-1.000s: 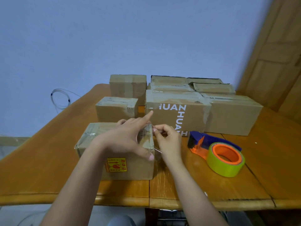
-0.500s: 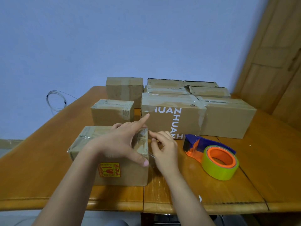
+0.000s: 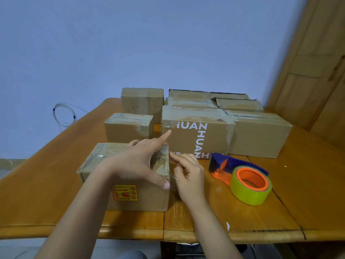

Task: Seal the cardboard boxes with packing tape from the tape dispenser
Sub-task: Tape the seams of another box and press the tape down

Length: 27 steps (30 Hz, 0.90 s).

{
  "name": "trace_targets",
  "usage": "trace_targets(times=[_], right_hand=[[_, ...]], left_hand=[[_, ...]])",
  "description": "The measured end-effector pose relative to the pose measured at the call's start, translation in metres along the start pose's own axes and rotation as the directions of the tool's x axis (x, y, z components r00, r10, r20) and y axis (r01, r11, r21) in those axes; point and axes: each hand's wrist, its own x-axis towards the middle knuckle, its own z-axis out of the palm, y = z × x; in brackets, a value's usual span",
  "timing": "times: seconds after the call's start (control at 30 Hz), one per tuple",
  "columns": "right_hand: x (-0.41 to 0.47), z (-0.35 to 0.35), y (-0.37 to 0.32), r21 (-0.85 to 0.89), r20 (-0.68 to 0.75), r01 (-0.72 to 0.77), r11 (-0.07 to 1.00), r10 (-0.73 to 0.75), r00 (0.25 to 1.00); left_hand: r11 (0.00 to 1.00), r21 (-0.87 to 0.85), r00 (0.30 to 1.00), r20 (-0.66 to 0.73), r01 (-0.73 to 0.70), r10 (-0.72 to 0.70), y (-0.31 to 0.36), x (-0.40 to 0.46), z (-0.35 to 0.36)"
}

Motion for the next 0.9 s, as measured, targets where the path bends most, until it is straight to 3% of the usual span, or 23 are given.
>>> trace_targets(times=[0.33, 0.47, 0.9], right_hand=[[-0.008, -0.003, -0.014, 0.297, -0.025, -0.059, 0.953, 0.07, 0.997], [-0.027, -0.007, -0.024, 0.325, 0.014, -0.046, 0.944, 0.044, 0.999], [-0.04, 0.0, -0.032, 0.272, -0.067, -0.055, 0.961, 0.076, 0.995]], left_hand=[[1.0, 0.001, 1.0, -0.011, 0.017, -0.017, -0.003, 0.002, 0.0], [1.0, 0.006, 1.0, -0.026, 0.004, -0.004, -0.006, 0.003, 0.001], [1.0, 0.013, 0.999, -0.035, -0.004, 0.005, -0.005, 0.002, 0.002]])
